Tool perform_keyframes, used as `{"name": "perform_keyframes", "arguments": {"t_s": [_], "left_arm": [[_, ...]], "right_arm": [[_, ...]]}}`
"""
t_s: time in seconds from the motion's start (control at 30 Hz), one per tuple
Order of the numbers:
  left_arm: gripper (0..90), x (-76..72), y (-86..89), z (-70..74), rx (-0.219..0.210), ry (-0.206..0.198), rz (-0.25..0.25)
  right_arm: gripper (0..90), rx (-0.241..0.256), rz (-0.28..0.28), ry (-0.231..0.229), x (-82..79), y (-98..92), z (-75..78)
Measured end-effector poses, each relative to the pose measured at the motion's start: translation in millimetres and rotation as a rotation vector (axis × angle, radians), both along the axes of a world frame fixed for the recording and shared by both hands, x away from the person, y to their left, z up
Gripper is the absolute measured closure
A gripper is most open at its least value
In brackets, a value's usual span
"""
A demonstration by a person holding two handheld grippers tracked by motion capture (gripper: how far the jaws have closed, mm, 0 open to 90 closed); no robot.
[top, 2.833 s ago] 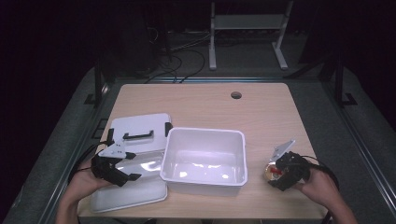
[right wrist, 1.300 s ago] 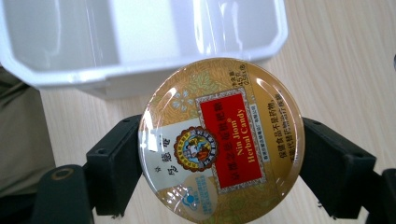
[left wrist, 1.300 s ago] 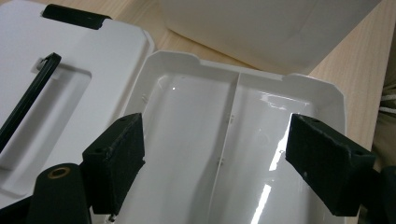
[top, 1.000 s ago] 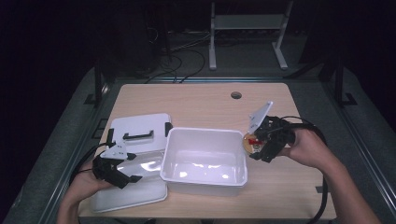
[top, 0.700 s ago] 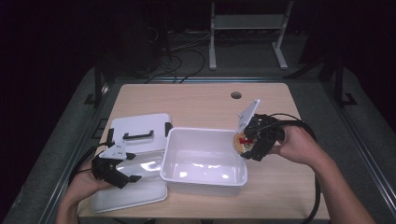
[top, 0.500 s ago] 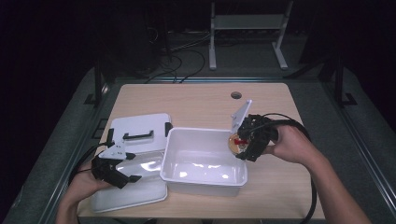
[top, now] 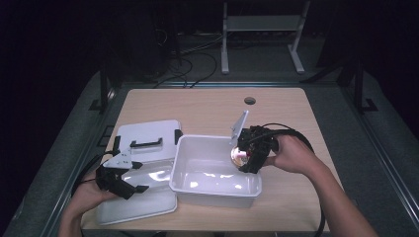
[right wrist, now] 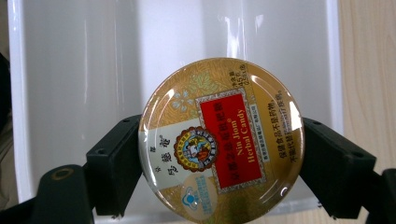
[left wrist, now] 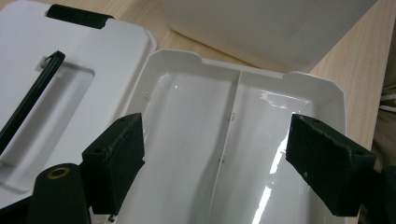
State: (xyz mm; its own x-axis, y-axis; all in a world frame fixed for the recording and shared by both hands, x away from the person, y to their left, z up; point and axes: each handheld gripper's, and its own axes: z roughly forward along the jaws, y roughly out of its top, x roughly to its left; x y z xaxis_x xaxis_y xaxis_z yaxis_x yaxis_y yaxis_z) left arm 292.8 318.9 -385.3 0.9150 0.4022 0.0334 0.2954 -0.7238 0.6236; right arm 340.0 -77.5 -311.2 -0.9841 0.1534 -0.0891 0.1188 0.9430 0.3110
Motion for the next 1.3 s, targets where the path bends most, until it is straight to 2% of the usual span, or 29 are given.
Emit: {"name": "perform_keyframes", "arguments": {"t_s": [0.27,0.63,1.17,1.3], "left_arm": [[19.0,0.3,0.7,-0.3,0.002,0.000,0.000],[18.9,0.3,1.3,0.1,-0.002,-0.004,-0.001],[18.9,0.5,1.5,-1.1,0.005,0.000,-0.001],[18.9,0.2,1.8,-0.3,0.000,-0.002,0.000]], "right_arm": [[19.9,-0.022,-0.009,0.017,1.1,7.6,-11.9],[19.9,-0.025,-0.017,0.050,3.4,11.4,-29.6],[19.7,-0.030,-0.018,0.083,3.9,20.2,-47.5],[19.5,-0.033,-0.021,0.088,4.5,21.3,-47.5]]}}
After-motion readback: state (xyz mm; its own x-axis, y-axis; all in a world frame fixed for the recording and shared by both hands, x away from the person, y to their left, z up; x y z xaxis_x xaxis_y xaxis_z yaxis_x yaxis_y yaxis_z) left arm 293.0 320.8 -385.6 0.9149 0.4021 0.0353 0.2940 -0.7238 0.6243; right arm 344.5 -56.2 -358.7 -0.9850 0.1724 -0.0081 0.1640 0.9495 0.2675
